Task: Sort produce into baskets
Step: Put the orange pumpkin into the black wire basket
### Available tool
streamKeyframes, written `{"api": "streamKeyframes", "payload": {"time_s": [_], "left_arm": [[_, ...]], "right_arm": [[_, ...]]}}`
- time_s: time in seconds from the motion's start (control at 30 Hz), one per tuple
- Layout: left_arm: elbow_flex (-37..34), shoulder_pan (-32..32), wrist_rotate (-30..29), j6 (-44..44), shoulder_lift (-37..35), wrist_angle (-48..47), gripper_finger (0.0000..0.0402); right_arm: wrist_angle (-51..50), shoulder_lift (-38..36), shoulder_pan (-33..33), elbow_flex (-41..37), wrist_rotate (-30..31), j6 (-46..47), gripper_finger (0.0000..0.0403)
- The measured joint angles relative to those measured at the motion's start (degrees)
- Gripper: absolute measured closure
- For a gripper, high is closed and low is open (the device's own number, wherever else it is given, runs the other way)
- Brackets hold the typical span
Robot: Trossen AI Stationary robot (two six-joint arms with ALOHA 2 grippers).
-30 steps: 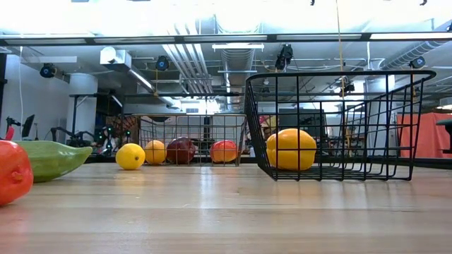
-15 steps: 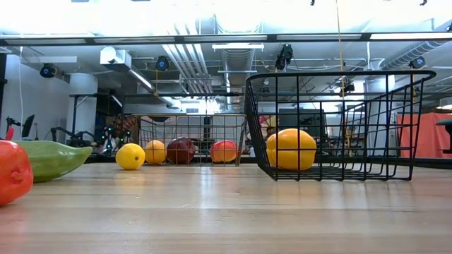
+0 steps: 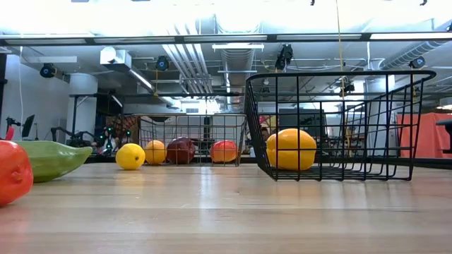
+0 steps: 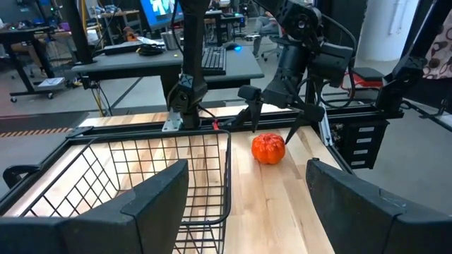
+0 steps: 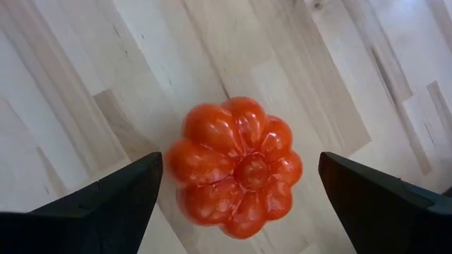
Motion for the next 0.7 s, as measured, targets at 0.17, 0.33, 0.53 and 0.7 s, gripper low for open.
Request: {"api": "streamKeyframes", "payload": {"time_s": [0.17,0.33,0.53,0.7], "left_arm": [[0.0,0.0,0.0,0.0,0.0,0.0,0.0133],[0.0,0.0,0.0,0.0,0.0,0.0,0.0133],[0.0,0.0,0.0,0.0,0.0,0.0,0.0133],[0.0,0.0,0.0,0.0,0.0,0.0,0.0133]], "right_arm": [[2.0,-0.1,0.2,-1.8,0.0,0.7,0.003],[7.4,-0.1,0.2,-5.0,0.0,0.6,0.003],[9.2,-0.3,0.2,-6.7,0.4,0.9,0.003],[9.7,-0.3,0.2,-7.5,-0.7,1.0,0.003]]}}
